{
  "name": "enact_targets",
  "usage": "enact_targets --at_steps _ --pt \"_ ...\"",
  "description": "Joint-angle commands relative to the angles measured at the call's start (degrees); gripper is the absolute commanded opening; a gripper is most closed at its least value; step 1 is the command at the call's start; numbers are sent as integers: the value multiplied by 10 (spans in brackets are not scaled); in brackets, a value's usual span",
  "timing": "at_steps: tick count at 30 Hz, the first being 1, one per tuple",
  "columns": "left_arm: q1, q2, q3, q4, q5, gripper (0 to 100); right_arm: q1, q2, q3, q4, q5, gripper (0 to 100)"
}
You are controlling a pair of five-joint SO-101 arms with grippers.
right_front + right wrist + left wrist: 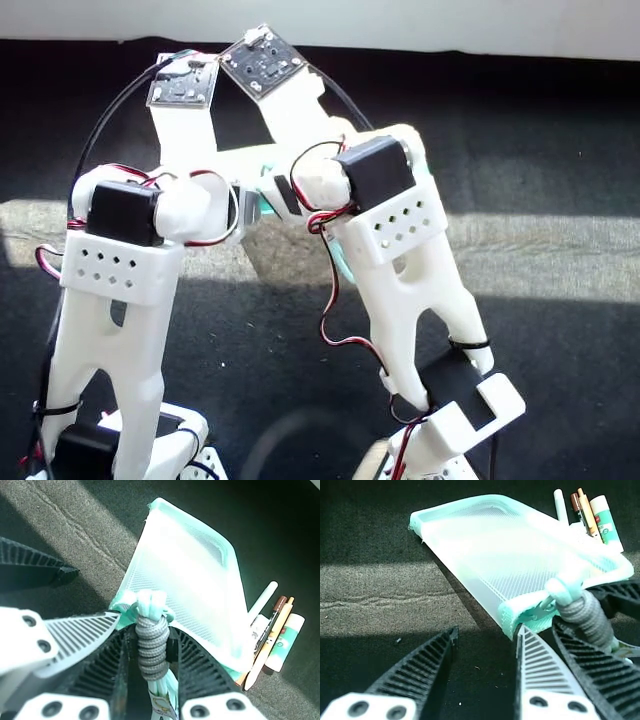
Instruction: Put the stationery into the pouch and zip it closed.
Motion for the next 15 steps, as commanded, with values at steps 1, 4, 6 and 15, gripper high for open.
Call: enact_targets --at_steps 1,4,6,15 --pt "3 -5 -16 -12 4 196 8 -14 0 7 4 6" --pt "3 -5 -35 -12 4 196 8 -14 0 7 4 6" --pt "4 0 -37 -13 4 196 8 -15 0 7 4 6" --pt "7 -4 38 -59 3 196 9 -16 -2 7 4 6"
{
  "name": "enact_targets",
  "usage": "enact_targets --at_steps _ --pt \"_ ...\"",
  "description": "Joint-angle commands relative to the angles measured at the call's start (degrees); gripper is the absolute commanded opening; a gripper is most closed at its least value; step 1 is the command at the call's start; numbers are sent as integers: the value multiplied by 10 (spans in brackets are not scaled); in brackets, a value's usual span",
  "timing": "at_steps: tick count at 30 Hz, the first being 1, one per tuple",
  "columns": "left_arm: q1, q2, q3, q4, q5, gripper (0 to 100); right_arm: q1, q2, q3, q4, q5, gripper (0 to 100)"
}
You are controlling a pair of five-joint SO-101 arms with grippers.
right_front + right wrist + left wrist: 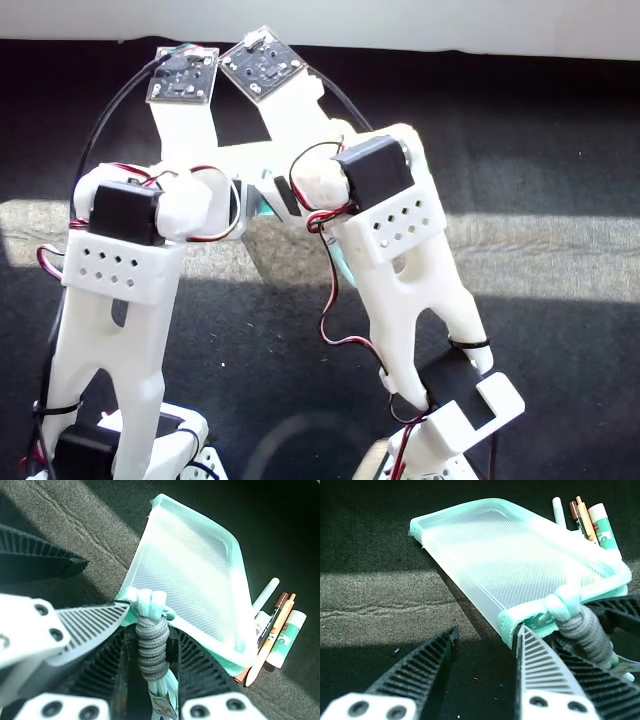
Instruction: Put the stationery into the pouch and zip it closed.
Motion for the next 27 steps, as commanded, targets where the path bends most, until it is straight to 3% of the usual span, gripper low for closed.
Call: enact_targets --at_steps 1,15,21,27 --pt "8 -6 16 -24 3 196 9 -16 -2 2 4 6" --pt "4 -7 16 -69 4 195 8 -16 -1 2 4 6" --pt "4 -7 16 -88 2 94 9 -14 0 2 4 6" --pt "4 -5 22 -88 1 83 9 -12 0 2 3 6"
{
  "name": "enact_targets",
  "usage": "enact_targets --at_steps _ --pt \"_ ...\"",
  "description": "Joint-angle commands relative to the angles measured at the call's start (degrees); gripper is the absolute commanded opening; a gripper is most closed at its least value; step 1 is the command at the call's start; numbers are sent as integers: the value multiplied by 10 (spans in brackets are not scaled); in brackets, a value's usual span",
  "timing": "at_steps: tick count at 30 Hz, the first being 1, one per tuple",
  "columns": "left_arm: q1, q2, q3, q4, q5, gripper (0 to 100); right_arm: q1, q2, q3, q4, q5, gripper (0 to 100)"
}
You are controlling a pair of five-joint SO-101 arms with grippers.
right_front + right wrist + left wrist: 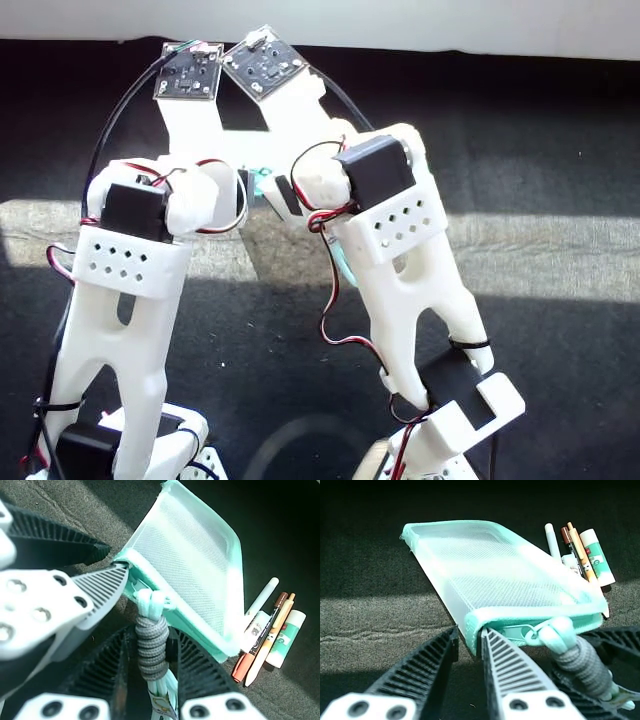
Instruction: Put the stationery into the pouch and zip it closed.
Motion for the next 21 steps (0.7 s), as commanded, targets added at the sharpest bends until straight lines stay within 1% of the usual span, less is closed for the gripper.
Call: enact_targets --at_steps 1,8,11,14,21 --pt "2 -3 -2 -7 1 83 7 -12 1 2 3 6" --pt "7 -4 21 -10 1 87 10 -15 48 10 4 6" --pt "4 -2 36 -11 0 88 30 -16 63 10 4 6" --pt "4 -1 54 -11 0 88 35 -16 65 10 4 6" --pt "5 -2 78 -50 -1 88 33 -17 62 21 4 6"
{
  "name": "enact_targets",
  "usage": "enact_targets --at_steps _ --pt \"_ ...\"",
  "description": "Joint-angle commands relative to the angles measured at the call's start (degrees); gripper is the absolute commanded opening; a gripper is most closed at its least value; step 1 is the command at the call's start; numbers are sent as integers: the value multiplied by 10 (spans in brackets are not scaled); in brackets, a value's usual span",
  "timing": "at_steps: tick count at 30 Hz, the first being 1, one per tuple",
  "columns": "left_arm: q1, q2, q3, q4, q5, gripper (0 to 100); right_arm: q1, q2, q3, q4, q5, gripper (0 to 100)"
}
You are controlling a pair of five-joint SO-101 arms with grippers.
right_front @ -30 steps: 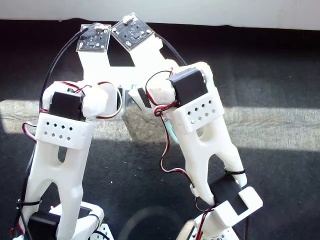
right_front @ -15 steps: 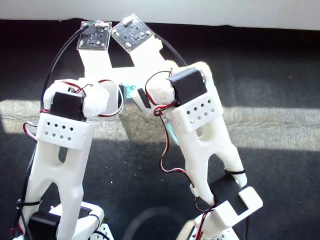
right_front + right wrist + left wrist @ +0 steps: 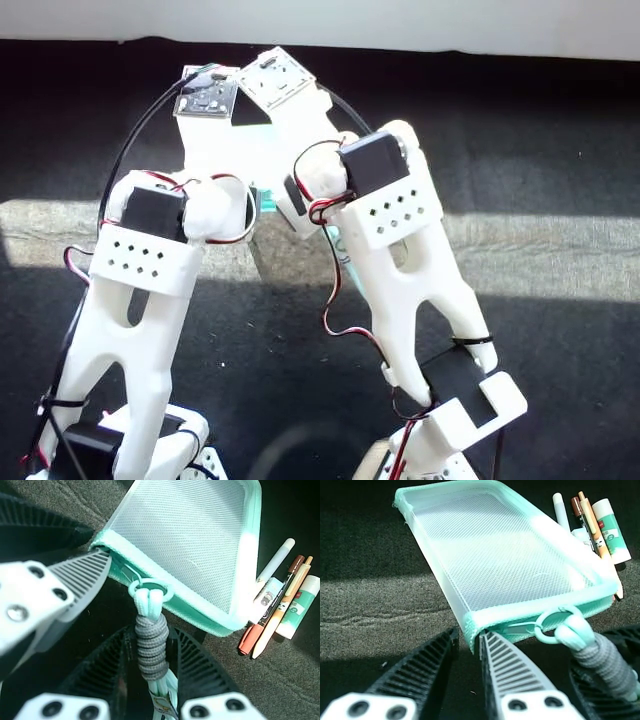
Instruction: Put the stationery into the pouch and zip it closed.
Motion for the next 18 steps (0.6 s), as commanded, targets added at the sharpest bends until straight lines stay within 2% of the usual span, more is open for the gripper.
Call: enact_targets --at_steps 1,11,14,18 --pt "6 -6 -4 -15 0 88 11 -16 -7 1 4 6" --pt "3 -12 -18 -11 0 79 10 -18 -6 3 3 6" --pt "3 -30 -28 -11 0 4 12 -18 -6 4 3 6" --pt "3 -72 -63 2 1 9 12 -24 -8 7 3 6"
